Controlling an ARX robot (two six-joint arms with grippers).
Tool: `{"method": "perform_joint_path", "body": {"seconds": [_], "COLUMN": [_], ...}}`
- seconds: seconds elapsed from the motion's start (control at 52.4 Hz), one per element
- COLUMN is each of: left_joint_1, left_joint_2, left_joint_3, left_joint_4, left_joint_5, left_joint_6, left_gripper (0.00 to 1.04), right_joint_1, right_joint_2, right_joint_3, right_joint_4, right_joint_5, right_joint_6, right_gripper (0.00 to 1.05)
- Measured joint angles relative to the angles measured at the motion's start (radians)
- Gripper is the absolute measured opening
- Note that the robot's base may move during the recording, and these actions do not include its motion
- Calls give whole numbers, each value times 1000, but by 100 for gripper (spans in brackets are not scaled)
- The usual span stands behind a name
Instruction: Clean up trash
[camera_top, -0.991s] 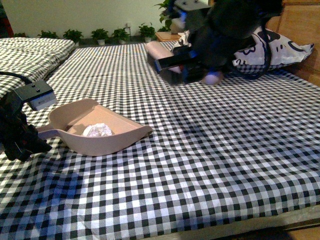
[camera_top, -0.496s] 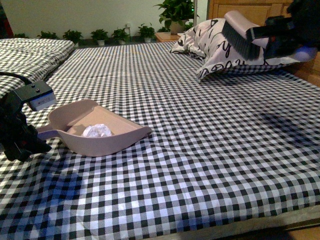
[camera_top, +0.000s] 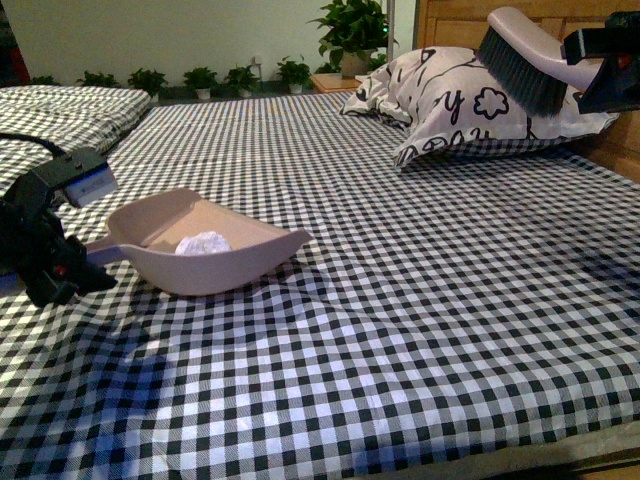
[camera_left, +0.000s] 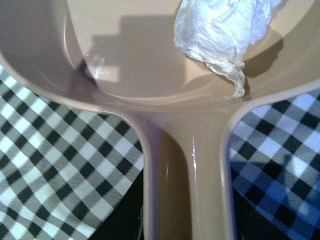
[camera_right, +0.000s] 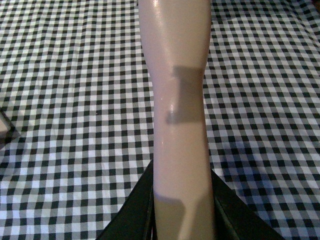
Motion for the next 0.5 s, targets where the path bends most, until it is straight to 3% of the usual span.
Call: {"method": "perform_joint_path", "body": {"seconds": [0.267,0.496], "left_joint_1": [-1,-13], "left_joint_2": [-10,-129], "left_joint_3": [76,65], "left_joint_4": [129,254], "left_joint_5": [-125,-321], "left_joint_6": [-108,-254], "left_gripper": [24,24], "right_joint_1": [0,-38], "right_joint_2": [-63,-162], "right_joint_3": [0,-3], "right_joint_4": [-15,-33], "right_joint_5": [-24,-69], "right_joint_6": [30,49], "right_gripper": [20,20]}}
